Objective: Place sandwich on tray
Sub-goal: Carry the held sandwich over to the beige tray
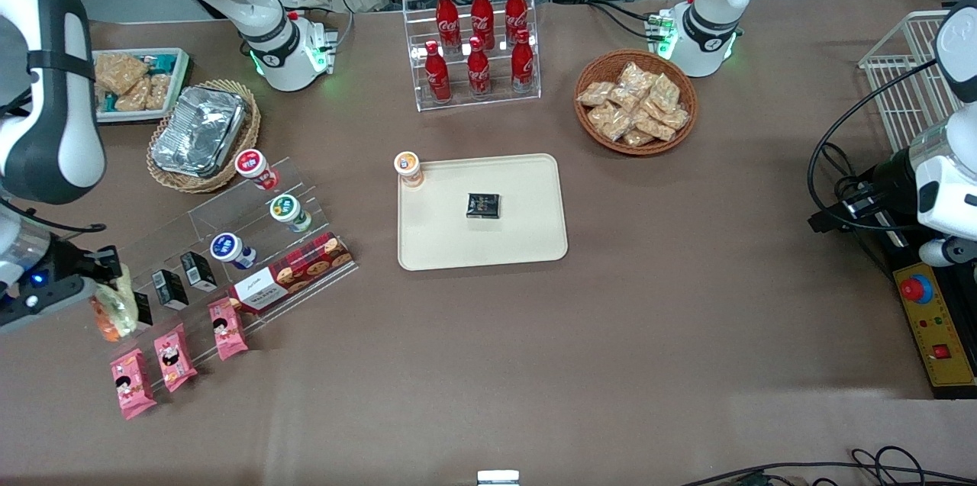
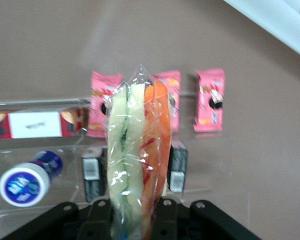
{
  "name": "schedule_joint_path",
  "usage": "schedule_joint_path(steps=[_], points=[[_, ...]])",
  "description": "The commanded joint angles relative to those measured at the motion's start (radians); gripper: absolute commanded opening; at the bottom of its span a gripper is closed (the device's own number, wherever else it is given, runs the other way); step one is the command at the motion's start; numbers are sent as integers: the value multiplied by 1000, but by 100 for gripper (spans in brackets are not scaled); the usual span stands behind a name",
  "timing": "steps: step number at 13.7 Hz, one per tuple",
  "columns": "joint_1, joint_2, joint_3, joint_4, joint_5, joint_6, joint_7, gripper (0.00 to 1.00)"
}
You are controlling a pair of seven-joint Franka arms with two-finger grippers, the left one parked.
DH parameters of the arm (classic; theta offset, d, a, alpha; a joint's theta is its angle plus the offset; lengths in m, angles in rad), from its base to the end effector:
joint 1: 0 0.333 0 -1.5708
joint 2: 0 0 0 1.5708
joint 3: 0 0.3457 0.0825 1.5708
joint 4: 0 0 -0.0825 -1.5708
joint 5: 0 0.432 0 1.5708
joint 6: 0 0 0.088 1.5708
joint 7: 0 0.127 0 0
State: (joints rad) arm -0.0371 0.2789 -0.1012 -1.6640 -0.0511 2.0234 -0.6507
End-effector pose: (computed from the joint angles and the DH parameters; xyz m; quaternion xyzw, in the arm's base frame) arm 0.6983 -0.0952 0.4440 0.9626 0.2653 0.0234 0.0501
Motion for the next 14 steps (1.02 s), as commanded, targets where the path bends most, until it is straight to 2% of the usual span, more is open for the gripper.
schedule_joint_path(steps=[1,4,9,14], points=[[54,19,6,47,-12,-29,-131,0],[86,5,99,55,5,-34,-384,0],[138,28,291,59,2,-31,-389,0],[313,94,302,59,-13,-14,-329,0]])
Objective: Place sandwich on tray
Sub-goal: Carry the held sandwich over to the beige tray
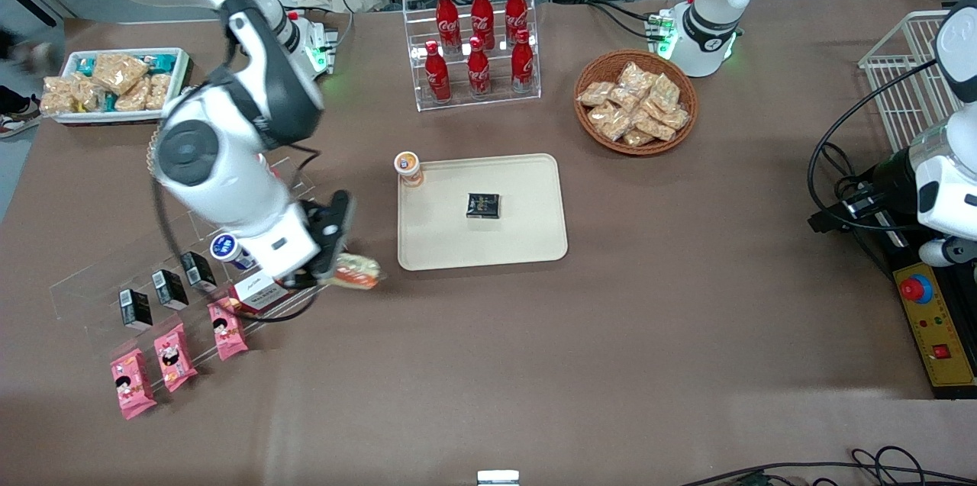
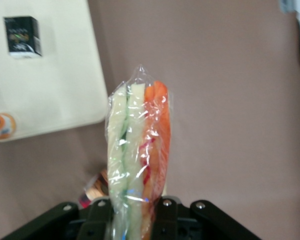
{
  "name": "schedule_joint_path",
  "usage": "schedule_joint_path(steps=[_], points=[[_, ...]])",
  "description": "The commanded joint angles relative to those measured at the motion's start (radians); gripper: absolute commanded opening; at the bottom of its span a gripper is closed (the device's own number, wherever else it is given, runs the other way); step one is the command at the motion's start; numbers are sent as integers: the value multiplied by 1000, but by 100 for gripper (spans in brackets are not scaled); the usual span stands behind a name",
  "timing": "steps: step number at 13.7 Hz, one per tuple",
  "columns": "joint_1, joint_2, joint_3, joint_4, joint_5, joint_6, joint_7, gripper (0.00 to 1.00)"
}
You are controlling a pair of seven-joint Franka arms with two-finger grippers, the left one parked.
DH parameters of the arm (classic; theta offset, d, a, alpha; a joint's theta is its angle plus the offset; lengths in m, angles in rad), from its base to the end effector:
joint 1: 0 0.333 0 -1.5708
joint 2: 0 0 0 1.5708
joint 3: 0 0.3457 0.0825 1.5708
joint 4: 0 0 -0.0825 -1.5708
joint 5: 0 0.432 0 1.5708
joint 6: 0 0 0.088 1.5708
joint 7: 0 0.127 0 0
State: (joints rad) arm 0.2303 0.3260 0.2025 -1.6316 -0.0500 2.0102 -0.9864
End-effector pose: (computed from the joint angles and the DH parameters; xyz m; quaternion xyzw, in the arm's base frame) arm 0.6555 0.2835 0.4294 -0.7558 -0.6541 -0.0311 0.0007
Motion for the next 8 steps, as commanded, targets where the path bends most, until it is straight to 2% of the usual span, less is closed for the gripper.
schedule_joint_path(steps=[1,3,6,8], points=[[79,70,-3,29,-27,22,15,0],[128,128,-3,27,-63,77,83,0],[231,214,-3,30,-168,145,167,0],[277,269,-5,30,-198,217,192,0]])
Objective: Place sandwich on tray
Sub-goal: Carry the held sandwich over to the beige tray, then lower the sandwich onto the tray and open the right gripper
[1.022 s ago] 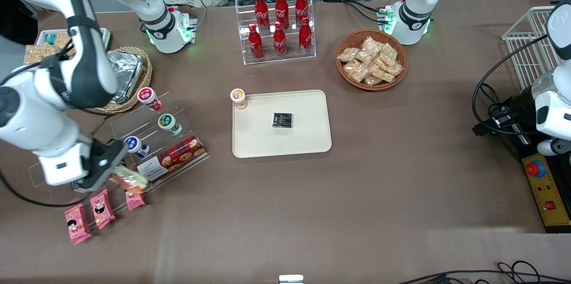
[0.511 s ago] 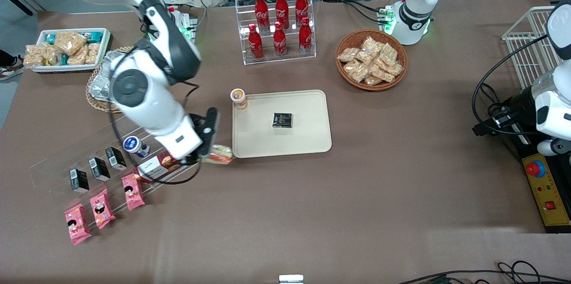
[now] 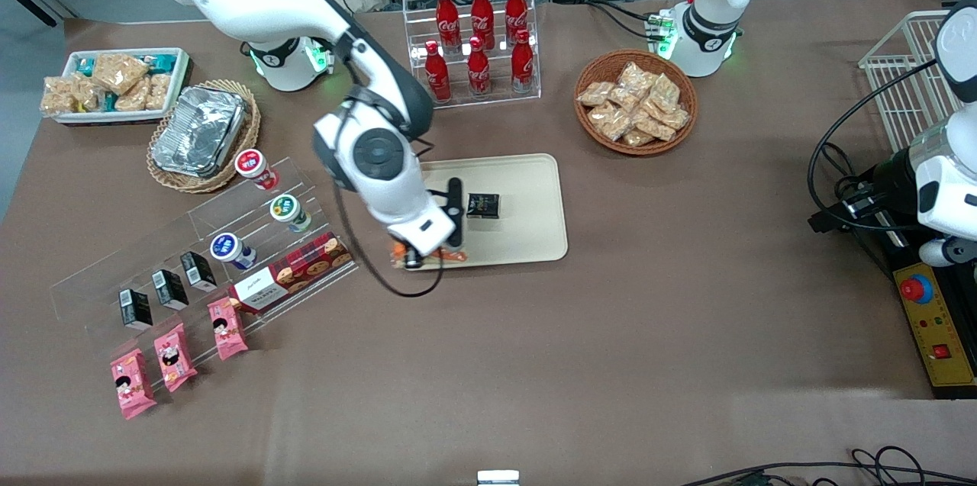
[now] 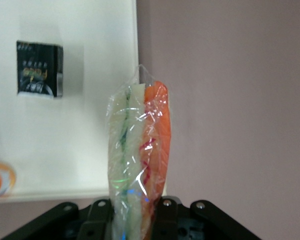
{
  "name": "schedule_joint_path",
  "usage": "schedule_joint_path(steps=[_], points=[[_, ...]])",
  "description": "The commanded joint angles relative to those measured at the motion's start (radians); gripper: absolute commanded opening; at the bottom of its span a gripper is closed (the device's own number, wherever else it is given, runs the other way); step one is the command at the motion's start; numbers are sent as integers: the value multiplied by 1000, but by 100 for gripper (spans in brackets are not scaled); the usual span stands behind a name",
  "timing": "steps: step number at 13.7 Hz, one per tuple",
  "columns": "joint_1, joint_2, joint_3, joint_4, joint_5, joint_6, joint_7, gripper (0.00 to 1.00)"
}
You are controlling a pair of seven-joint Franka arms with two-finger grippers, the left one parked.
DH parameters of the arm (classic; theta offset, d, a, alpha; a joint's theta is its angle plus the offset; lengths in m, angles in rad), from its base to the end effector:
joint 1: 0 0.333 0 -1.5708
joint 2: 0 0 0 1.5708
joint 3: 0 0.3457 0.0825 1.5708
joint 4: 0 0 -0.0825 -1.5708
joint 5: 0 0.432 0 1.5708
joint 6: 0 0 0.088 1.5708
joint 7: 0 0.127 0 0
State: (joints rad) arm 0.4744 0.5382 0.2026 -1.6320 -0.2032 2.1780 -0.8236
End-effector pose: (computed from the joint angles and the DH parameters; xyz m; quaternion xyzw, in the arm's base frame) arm 0.5947 0.4426 0.2923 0.7013 0.7121 0.0085 0.0332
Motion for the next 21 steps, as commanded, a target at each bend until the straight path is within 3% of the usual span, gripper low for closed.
schedule_joint_path(steps=[1,5,9,11,12,13,14,18,21], points=[[41,86,-5,29,-47,75,29,0],[98,135,-11,29,-106,115,102,0],[168,187,-17,29,-231,120,288,0],[171,198,-17,31,-243,120,313,0],[171,198,-17,29,-243,120,313,18],[170,198,-18,31,-243,120,310,89],[171,195,-19,43,-243,114,311,100],[147,132,-17,43,-226,86,302,100],[77,21,-8,43,-202,-62,301,100]])
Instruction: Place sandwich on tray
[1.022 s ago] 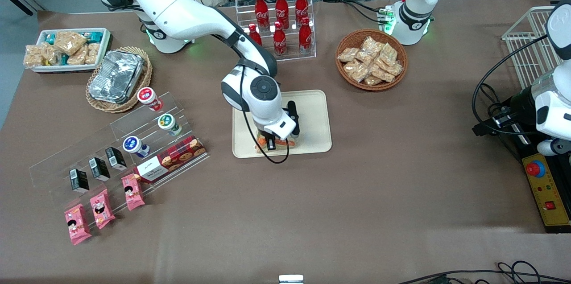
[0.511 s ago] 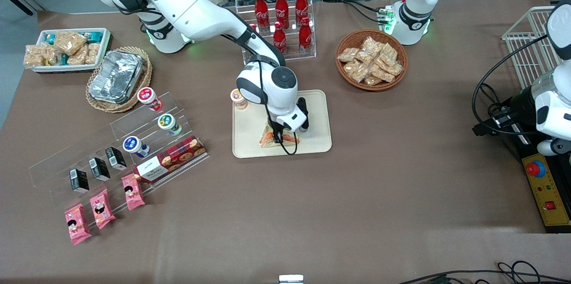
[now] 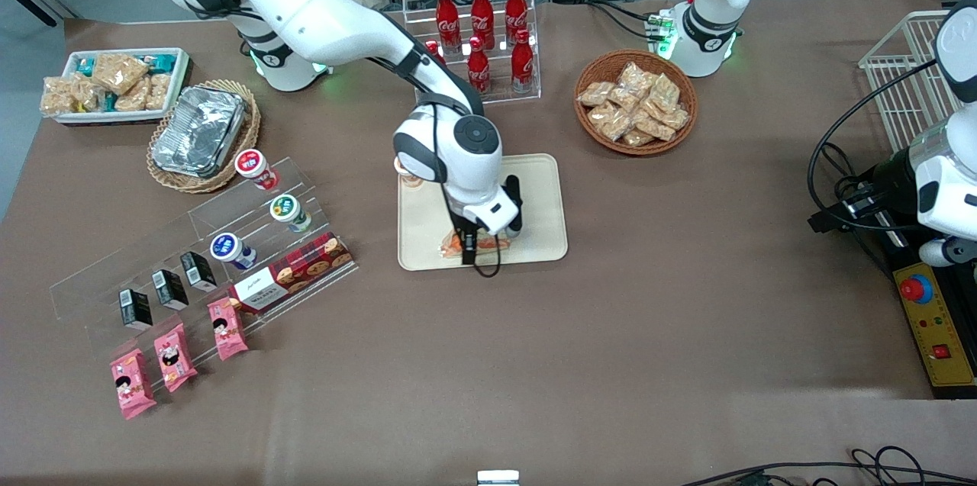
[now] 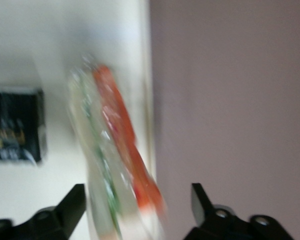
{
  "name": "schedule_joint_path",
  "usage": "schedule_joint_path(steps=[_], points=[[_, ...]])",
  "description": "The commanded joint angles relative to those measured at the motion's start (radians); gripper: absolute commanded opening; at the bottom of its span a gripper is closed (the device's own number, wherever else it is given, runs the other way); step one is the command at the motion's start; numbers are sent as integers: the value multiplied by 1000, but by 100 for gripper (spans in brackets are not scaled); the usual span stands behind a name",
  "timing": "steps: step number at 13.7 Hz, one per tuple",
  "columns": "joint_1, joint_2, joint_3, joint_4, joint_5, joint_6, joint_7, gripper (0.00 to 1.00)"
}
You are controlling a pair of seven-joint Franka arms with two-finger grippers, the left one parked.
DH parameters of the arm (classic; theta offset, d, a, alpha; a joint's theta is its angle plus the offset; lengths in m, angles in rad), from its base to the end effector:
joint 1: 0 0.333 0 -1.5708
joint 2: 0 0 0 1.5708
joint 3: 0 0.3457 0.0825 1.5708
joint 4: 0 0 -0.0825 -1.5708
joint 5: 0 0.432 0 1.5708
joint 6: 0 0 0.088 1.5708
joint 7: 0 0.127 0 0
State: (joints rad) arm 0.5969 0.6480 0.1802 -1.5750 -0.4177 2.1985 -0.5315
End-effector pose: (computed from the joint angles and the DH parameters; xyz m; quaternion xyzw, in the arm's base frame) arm 0.5651 0.5025 0.2408 0.7196 0.6851 0.0104 0.1131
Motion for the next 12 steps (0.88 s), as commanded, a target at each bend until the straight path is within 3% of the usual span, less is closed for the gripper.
schedule_joint_path(steps=[1,5,7,12], points=[[-64,-128,13,-13,42,-121,4,100],[-231,-275,10,-13,144,-287,-79,100],[-366,-345,9,-14,248,-345,-79,100],[-664,-448,7,-14,371,-470,-70,100]])
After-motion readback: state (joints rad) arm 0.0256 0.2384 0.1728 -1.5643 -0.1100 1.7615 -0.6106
